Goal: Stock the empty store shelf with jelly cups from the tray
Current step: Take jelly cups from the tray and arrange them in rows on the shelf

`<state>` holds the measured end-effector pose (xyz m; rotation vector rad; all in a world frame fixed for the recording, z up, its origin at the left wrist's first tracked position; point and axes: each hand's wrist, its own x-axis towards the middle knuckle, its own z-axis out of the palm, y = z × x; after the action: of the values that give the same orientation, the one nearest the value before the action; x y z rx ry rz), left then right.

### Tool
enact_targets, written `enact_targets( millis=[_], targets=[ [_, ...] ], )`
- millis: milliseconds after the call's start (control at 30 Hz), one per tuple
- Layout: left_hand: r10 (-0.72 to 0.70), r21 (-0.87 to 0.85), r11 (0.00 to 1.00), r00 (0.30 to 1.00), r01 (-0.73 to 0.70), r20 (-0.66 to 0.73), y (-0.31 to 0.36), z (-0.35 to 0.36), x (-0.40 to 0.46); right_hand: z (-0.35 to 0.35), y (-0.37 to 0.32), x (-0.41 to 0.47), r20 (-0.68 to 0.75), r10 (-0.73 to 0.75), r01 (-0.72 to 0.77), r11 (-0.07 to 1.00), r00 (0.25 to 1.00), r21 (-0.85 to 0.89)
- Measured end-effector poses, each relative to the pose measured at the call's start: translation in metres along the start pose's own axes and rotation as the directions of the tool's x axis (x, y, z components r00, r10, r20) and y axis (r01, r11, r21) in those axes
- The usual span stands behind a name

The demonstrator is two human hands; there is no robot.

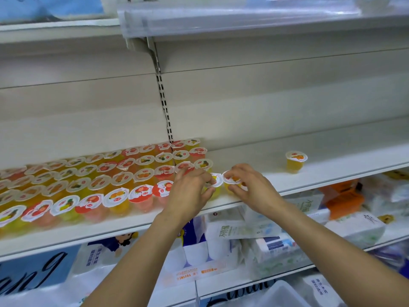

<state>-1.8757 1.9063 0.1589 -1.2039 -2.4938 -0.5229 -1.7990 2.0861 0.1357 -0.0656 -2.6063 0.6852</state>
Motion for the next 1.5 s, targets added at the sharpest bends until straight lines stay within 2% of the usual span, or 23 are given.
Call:
enact_targets(
  millis=[100,167,233,267,333,433,500,600,767,900,1200,1300,1400,1500],
  targets=[
    [-0.028,0.058,0.998,1.0,0.028,0.009,0.002,0.0,0.001,-0.011,0.013,-0.001,-0.058,0.073,-0.076,0.996,0.996,-0.048],
    [-0.048,0.068,0.997,0.999,0.047,0.008,0.003,0.0,0.002,-0.026,0.033,0.002,-0.216,0.114,-0.147,0.979,0.97,-0.143],
    [-0.052,0.063,0.997,0.998,0.051,0.02,0.004,-0.001,0.003,-0.046,0.058,0.007,-0.361,0.234,-0.325,0.921,0.903,-0.214],
    [-0.053,0.063,0.997,0.998,0.051,0.029,0.003,-0.001,0.004,-0.056,0.071,0.009,-0.385,0.333,-0.429,0.882,0.86,-0.194],
    [-0.061,0.059,0.997,0.997,0.058,0.041,0.003,-0.002,0.005,-0.072,0.093,0.013,-0.327,0.532,-0.582,0.81,0.781,-0.072],
    [-0.077,0.034,0.997,0.996,0.075,0.049,0.0,-0.003,0.007,-0.077,0.108,0.019,-0.23,0.615,-0.611,0.786,0.754,0.099],
    [-0.085,0.033,0.996,0.995,0.083,0.06,-0.001,-0.004,0.008,-0.067,0.105,0.027,-0.194,0.598,-0.567,0.801,0.778,0.195],
    [-0.075,0.027,0.997,0.995,0.073,0.068,0.001,-0.004,0.009,-0.045,0.083,0.045,-0.062,0.565,-0.514,0.787,0.823,0.342],
    [-0.07,0.005,0.998,0.996,0.069,0.062,0.001,0.0,0.009,-0.011,0.04,0.08,0.141,0.466,-0.481,0.785,0.874,0.39],
    [-0.074,0.0,0.997,0.995,0.074,0.073,-0.001,0.001,0.011,0.0,0.024,0.097,0.228,0.394,-0.451,0.831,0.891,0.326],
    [-0.081,-0.017,0.996,0.994,0.083,0.079,-0.003,0.004,0.012,-0.006,0.016,0.093,0.328,0.292,-0.399,0.855,0.899,0.332],
    [-0.081,-0.017,0.996,0.995,0.083,0.065,-0.003,0.005,0.011,-0.012,0.015,0.086,0.307,0.282,-0.376,0.873,0.909,0.311],
    [-0.069,-0.019,0.997,0.996,0.07,0.06,-0.004,0.005,0.009,-0.023,0.02,0.061,0.292,0.164,-0.272,0.883,0.942,0.383],
    [-0.061,0.018,0.998,0.997,0.06,0.048,-0.004,0.007,0.009,-0.029,0.023,0.032,0.281,0.082,-0.141,0.971,0.956,0.196]
  ],
)
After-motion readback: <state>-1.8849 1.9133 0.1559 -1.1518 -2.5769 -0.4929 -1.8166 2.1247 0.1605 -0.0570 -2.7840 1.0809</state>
